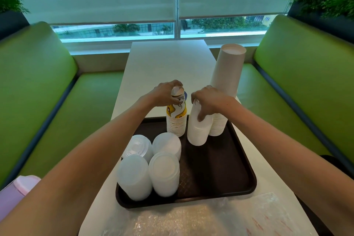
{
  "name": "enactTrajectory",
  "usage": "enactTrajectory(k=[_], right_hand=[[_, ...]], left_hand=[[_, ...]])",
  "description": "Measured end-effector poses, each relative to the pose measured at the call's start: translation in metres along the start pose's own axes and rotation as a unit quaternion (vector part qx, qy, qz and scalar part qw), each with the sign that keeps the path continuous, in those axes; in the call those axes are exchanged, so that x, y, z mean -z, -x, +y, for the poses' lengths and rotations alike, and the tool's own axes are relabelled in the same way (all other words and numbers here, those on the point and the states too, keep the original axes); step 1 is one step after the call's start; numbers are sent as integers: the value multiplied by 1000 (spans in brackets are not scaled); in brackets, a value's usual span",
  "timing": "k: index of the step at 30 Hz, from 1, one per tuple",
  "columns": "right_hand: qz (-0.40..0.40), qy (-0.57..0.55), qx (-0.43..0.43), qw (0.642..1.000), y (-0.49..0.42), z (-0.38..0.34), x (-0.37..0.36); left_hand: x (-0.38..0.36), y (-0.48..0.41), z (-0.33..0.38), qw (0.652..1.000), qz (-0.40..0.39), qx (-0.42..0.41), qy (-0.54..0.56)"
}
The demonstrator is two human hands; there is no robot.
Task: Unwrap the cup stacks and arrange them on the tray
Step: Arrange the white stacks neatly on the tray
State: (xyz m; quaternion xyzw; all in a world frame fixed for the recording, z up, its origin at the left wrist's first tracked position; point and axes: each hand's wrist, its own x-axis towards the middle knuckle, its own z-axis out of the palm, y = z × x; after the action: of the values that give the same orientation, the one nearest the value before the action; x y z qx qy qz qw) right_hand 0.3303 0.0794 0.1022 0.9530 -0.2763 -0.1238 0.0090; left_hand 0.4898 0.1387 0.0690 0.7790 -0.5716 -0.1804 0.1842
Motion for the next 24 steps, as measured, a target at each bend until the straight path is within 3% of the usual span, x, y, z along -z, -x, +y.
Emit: enactTrajectory(k=[10, 14, 17, 21, 24], right_hand=[[-53, -70, -45, 995, 56, 37, -15], [-22, -76, -61, 995, 74, 55, -24], [19, -146, -83, 986, 86, 67, -36], [114, -349, -131, 921, 107, 78, -70], [128, -463, -172, 860, 114, 69, -110]], left_hand=[[-16, 2, 40, 998, -55, -26, -5], [-26, 13, 64, 997, -69, -35, -10], [-33, 25, 79, 997, -66, -40, 0], [-50, 40, 92, 998, -47, -19, 29], [-68, 49, 90, 989, -14, 54, 134]])
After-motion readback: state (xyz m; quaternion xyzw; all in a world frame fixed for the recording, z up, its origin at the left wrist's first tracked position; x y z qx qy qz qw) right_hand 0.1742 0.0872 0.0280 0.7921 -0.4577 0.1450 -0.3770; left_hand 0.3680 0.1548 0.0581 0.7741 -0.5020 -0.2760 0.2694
